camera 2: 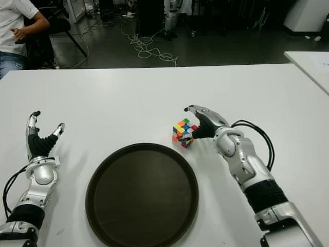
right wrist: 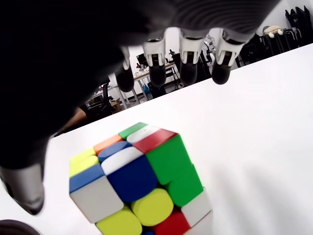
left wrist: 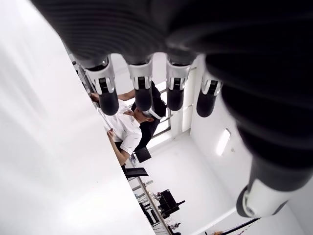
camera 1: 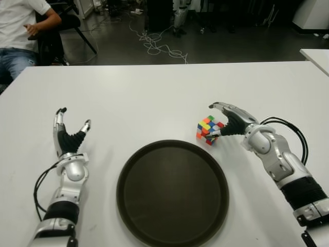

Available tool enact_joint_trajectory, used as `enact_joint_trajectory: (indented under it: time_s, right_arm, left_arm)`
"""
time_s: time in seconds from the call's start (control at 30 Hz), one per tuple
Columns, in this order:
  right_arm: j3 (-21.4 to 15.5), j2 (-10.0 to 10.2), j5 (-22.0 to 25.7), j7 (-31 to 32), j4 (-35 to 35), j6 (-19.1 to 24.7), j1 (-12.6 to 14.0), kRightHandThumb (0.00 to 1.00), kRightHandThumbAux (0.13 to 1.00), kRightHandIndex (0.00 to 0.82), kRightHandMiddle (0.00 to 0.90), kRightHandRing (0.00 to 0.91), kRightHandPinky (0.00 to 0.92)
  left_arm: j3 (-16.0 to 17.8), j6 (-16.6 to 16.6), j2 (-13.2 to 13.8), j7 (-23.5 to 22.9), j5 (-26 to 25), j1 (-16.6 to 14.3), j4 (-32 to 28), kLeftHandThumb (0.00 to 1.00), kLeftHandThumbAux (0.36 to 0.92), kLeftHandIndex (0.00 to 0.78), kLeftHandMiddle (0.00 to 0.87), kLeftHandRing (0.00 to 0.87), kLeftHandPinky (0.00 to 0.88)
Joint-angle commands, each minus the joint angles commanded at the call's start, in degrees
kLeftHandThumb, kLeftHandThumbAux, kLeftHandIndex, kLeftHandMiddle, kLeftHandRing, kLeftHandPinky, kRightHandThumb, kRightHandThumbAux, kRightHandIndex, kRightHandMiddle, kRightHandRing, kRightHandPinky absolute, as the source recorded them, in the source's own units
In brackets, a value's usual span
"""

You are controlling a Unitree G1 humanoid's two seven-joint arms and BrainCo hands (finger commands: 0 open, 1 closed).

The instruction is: Pick up the Rubik's Cube and put it in the plate

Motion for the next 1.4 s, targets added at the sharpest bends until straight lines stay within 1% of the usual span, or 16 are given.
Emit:
enact_joint_trajectory:
  time_s: [0.1, 0.33, 0.7, 0.9, 1.17, 1.27, 1.33, 1.4]
  right_arm:
    - [-0.06, 0.04, 0.01, 0.0, -0.05, 0.08, 0.01, 0.0, 0.594, 0.0, 0.0, 0.0, 0.026]
    - [-0.14, 0.04, 0.06, -0.37, -0.1, -0.39, -0.01, 0.0, 0.595, 0.0, 0.0, 0.0, 0.019]
    - [-0.19, 0.41, 0.37, -0.49, 1.19, -0.8, -0.89, 0.0, 0.573, 0.0, 0.0, 0.001, 0.021]
    - [-0.09, 0.38, 0.31, -0.86, 1.56, -1.61, -1.24, 0.0, 0.586, 0.0, 0.001, 0.005, 0.021]
    - [0.04, 0.28, 0.06, -0.69, 2.16, -1.77, -1.78, 0.0, 0.591, 0.0, 0.0, 0.0, 0.019]
    - [-0.05, 0.3, 0.24, -0.69, 2.66, -1.91, -2.15, 0.0, 0.586, 0.0, 0.0, 0.0, 0.021]
    - [-0.08, 0.31, 0.16, -0.86, 3.0, -1.84, -2.43, 0.0, 0.582, 0.0, 0.0, 0.0, 0.021]
    - [-0.06, 0.36, -0.02, -1.13, 3.26, -1.69, -2.62, 0.0, 0.579, 0.0, 0.0, 0.0, 0.022]
  left_arm:
    - [0.14, -0.1, -0.07, -0.39, -0.36, 0.0, 0.0, 0.0, 0.671, 0.0, 0.003, 0.0, 0.042]
    - [0.25, -0.05, -0.03, -0.8, -0.76, -0.08, 0.21, 0.0, 0.671, 0.0, 0.0, 0.0, 0.028]
    - [0.2, -0.54, 0.02, -0.22, -0.46, -0.39, 0.7, 0.0, 0.674, 0.0, 0.0, 0.0, 0.021]
    - [0.28, -0.08, -0.06, -0.19, -0.53, -0.26, 0.49, 0.0, 0.676, 0.0, 0.0, 0.0, 0.025]
    - [0.27, 0.41, -0.12, -0.14, -0.45, -0.09, 0.28, 0.0, 0.658, 0.0, 0.0, 0.0, 0.002]
    - [0.44, 0.43, -0.29, -0.26, -0.77, -0.13, 0.34, 0.0, 0.651, 0.0, 0.0, 0.0, 0.032]
    - [0.45, 0.21, -0.28, -0.19, -0.78, -0.18, 0.47, 0.0, 0.652, 0.0, 0.0, 0.0, 0.036]
    - [0.38, -0.02, -0.21, 0.01, -0.59, -0.25, 0.67, 0.0, 0.667, 0.002, 0.0, 0.0, 0.037]
